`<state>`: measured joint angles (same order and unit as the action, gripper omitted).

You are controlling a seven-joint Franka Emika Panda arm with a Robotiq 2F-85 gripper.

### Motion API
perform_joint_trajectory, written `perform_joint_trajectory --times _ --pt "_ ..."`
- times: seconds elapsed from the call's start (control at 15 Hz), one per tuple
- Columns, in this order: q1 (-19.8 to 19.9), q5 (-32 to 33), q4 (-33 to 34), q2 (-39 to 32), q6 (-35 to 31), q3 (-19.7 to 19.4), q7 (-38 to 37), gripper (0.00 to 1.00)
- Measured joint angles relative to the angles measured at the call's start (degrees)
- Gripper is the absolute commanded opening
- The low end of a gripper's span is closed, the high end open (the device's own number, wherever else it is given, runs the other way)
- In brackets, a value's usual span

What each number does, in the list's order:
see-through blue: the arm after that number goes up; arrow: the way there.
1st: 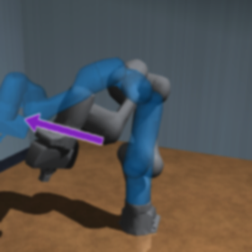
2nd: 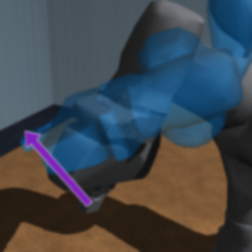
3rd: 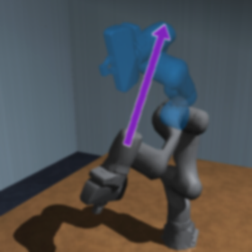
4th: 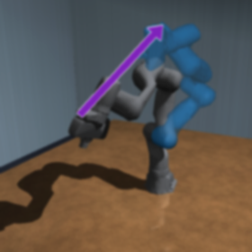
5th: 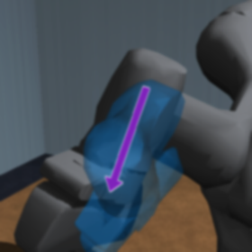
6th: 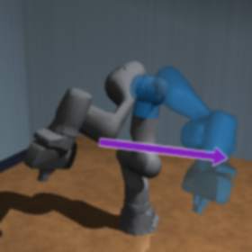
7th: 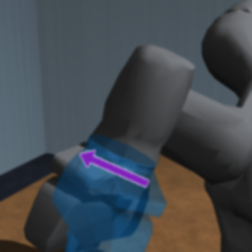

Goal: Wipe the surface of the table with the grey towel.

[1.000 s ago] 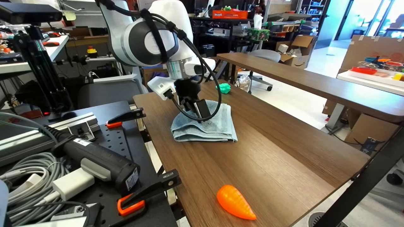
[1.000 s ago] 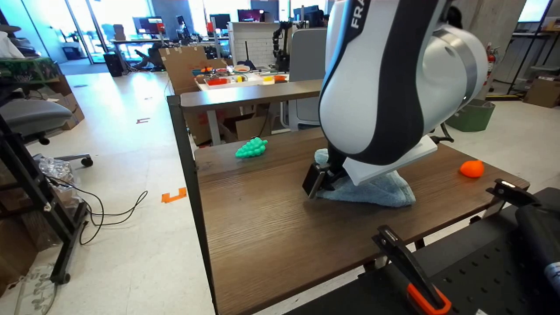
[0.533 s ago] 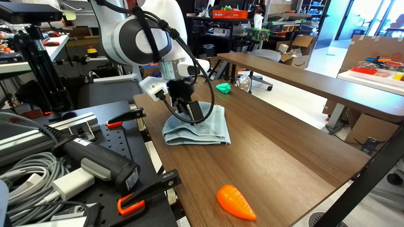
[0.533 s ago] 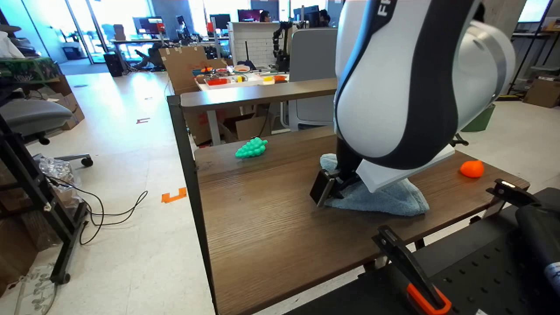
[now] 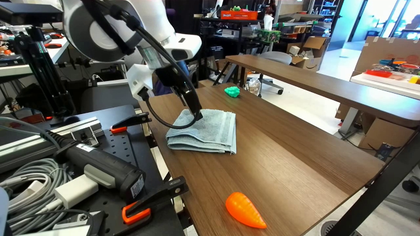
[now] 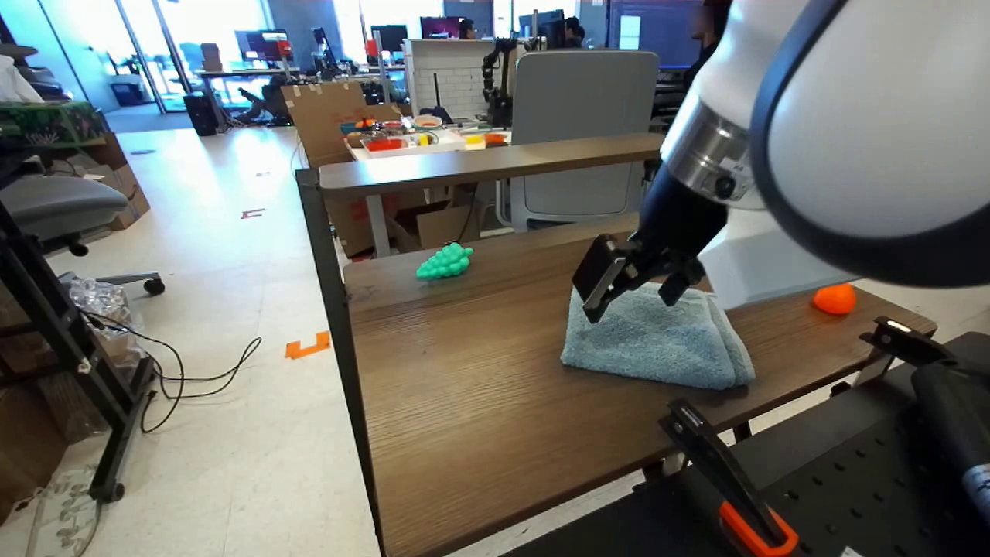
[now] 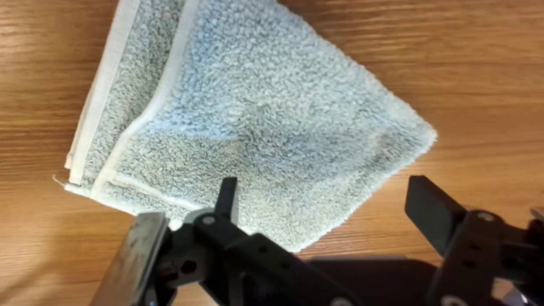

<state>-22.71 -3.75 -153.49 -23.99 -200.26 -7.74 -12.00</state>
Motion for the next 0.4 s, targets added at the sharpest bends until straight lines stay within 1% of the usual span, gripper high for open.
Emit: perform_joint_trajectory --times 0.13,0.2,0.33,0.4 --pt "8.0 1.7 -3.8 5.5 -0.6 7.1 -0.6 1.0" --pt "12.1 4.8 -4.6 7.6 -0.5 10.3 -2.8 1.0" --pt "20.1 12.9 -4.0 10.1 -0.4 16.0 -10.3 1.0" --pt "22.8 15.6 -3.7 10.9 -0.4 17.5 -13.3 1.0"
